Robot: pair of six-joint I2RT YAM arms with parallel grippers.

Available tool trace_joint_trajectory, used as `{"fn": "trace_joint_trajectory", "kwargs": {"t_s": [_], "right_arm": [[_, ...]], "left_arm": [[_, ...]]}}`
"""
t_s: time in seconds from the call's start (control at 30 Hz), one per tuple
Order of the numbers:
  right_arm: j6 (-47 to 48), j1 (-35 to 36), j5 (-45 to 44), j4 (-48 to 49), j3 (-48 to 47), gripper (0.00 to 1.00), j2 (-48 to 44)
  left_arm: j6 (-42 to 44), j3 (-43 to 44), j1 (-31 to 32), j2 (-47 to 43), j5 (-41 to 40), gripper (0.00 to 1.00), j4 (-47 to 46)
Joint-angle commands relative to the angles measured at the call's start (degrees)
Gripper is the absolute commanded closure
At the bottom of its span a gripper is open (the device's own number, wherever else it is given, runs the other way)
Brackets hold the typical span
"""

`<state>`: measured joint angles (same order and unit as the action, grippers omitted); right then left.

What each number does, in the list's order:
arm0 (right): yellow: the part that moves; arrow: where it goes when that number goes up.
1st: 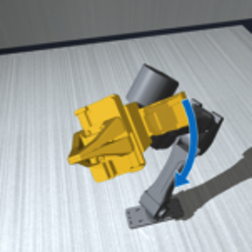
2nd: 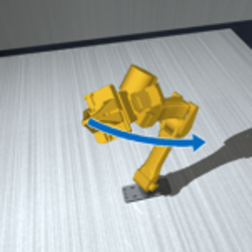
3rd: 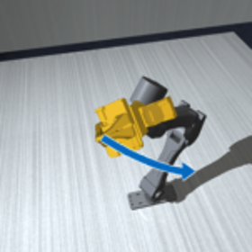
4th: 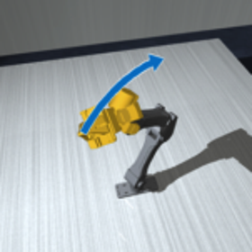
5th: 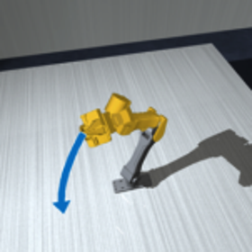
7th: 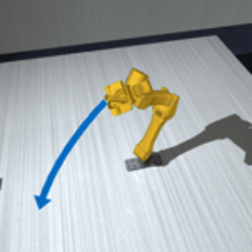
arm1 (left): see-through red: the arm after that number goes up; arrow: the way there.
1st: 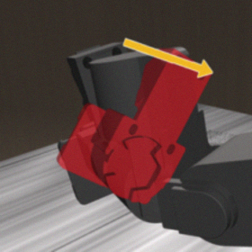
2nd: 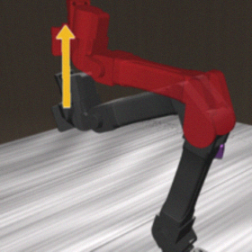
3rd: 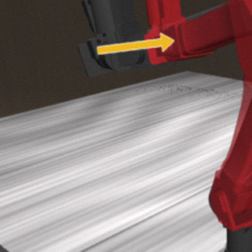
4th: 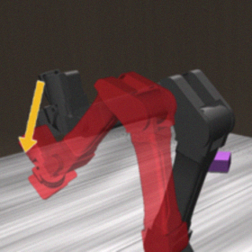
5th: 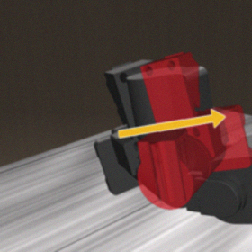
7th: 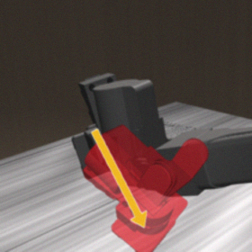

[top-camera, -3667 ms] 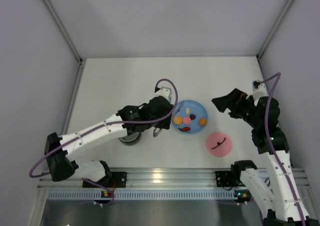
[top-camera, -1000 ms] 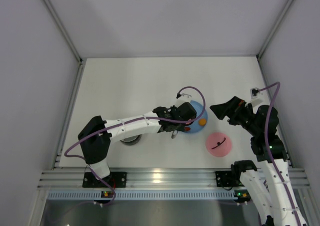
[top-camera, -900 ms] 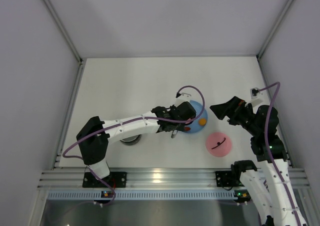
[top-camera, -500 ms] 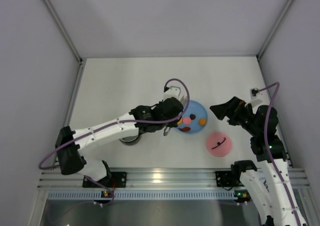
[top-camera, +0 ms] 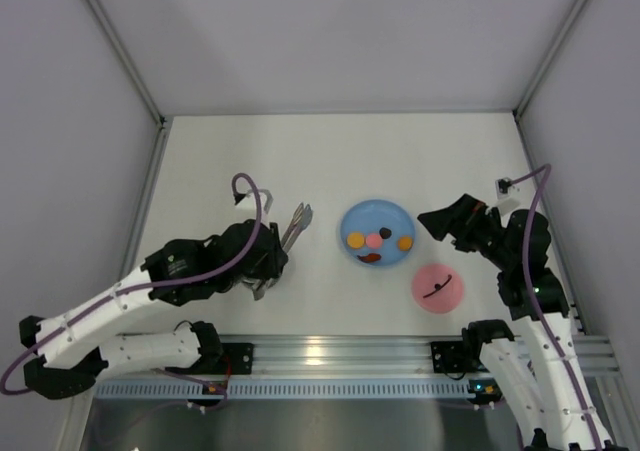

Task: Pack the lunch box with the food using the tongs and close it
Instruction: Place the fake food in the packing box.

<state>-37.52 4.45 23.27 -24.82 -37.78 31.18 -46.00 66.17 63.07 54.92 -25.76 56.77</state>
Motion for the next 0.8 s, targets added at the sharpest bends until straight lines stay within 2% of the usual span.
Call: {"fn": "trace_joint_trajectory", "kwargs": {"t_s": [0.0,0.13,0.37,0.77], "right_arm": [[0.5,-0.8,0.2,3.9,0.5,0.01,0.3],[0.6,-0.8,0.0,4.5,1.0,0.00,0.5],[-0.1,-0.8,0.4,6.6,2.5,0.01,1.4],[0.0,-0.8,0.6,7.7,4.2,0.01,1.9]], "left_arm": [[-4.6,-1.0,0.2,-4.3,-0.1,0.71,9.2],[-8.0,-2.1,0.2,-8.9,-1.0,0.71,17.7],[-12.9,-4.0,0.2,-12.8,-1.9,0.71,24.1],[-15.9,-9.5,0.2,-14.8,-2.5,0.69,25.1]]}}
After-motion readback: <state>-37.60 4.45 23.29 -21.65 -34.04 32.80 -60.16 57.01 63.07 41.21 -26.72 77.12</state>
